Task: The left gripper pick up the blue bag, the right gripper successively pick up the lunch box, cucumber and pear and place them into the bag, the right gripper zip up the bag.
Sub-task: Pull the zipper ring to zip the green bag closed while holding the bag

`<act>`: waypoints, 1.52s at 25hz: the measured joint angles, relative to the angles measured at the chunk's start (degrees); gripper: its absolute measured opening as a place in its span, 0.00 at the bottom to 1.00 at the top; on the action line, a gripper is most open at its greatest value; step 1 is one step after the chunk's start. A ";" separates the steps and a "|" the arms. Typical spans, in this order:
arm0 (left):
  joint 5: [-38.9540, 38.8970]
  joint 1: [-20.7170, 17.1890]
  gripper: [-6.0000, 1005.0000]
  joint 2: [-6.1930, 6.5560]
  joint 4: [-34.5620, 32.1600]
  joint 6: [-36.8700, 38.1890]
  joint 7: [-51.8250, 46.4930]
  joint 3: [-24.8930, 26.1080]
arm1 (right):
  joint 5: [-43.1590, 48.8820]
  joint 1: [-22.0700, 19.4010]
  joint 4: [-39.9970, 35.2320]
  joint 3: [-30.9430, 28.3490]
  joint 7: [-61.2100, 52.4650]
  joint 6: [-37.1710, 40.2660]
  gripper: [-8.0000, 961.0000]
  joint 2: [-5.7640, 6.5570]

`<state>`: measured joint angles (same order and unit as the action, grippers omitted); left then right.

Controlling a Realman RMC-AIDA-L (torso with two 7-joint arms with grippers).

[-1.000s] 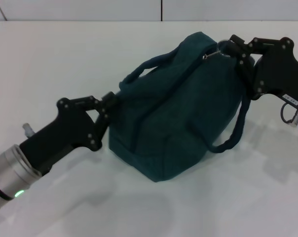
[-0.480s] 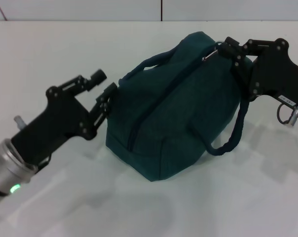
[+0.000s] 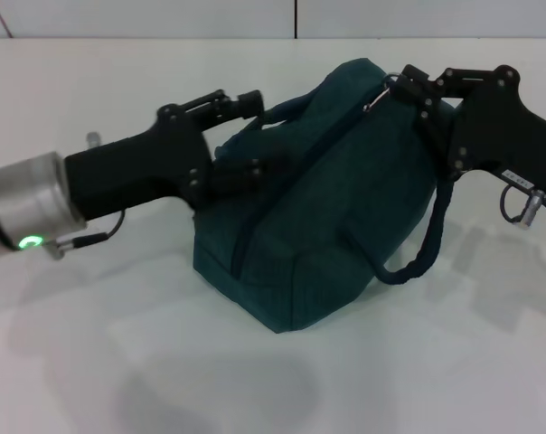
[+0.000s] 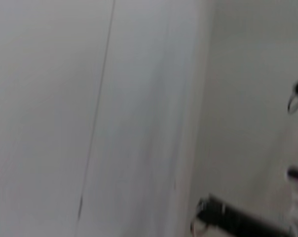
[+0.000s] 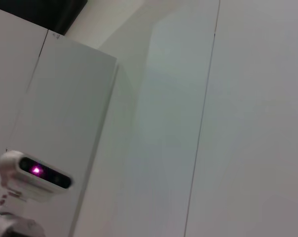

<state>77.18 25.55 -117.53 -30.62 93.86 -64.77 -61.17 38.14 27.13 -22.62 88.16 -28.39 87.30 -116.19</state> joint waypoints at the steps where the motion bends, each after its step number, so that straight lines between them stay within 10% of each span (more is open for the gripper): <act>1: 1.64 0.57 0.56 -0.34 -1.12 -1.75 -0.97 0.03 | 0.01 0.08 0.03 0.00 0.09 0.00 0.03 0.00; 7: 8.88 2.55 0.86 -1.90 -5.63 -7.07 -6.02 -0.15 | 0.03 0.23 0.21 0.25 0.40 -0.04 0.03 0.00; 18: 7.76 1.73 0.78 -2.01 -5.50 -7.27 -2.80 -0.07 | 0.10 0.18 0.38 0.35 0.86 -0.03 0.03 0.00; 38: 2.49 -0.80 0.12 -2.12 -1.07 -2.43 8.42 -1.47 | -0.30 -0.05 0.47 2.06 -1.01 1.41 0.03 0.00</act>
<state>79.67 24.75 -119.65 -31.70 91.44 -56.35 -62.64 37.84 27.09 -22.15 90.21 -29.40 88.71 -116.18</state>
